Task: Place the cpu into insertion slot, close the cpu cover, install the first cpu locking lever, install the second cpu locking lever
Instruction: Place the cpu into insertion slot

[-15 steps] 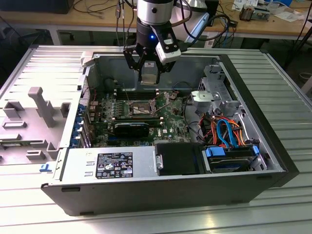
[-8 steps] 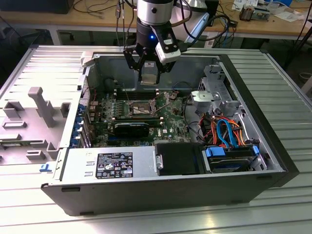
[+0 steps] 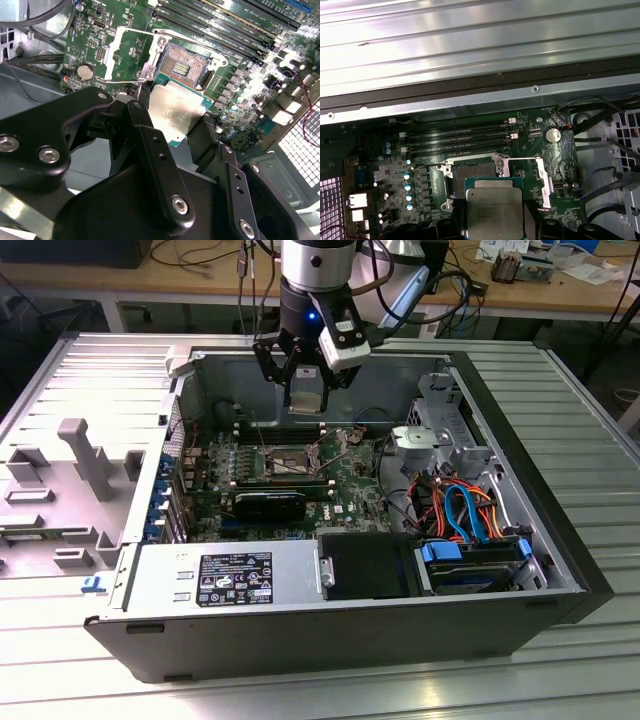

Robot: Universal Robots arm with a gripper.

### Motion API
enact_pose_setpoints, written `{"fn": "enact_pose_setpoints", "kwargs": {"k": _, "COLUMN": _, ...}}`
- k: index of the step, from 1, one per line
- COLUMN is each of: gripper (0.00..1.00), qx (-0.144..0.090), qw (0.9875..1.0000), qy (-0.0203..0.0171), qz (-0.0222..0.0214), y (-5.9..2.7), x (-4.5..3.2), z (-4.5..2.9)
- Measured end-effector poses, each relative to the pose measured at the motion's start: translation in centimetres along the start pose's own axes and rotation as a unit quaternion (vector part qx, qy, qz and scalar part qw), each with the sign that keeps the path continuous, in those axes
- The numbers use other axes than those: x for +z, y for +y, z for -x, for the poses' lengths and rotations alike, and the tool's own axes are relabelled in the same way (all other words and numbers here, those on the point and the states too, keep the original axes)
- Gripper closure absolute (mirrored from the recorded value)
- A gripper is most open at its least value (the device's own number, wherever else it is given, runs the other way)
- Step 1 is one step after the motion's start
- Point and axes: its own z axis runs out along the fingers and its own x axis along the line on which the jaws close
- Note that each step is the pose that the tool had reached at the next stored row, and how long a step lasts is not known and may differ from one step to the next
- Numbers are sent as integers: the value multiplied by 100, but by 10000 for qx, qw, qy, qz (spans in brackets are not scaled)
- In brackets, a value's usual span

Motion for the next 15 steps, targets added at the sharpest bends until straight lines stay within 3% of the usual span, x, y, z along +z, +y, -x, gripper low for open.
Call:
{"fn": "enact_pose_setpoints", "kwargs": {"k": 7, "gripper": 46, "qx": 55, "qw": 10000, "qy": -2, "qz": -1, "y": -1, "x": 2, "z": 1}}
{"fn": "enact_pose_setpoints", "kwargs": {"k": 15, "gripper": 46, "qx": 300, "qw": 9996, "qy": -11, "qz": 3, "y": -2, "x": 6, "z": 1}}
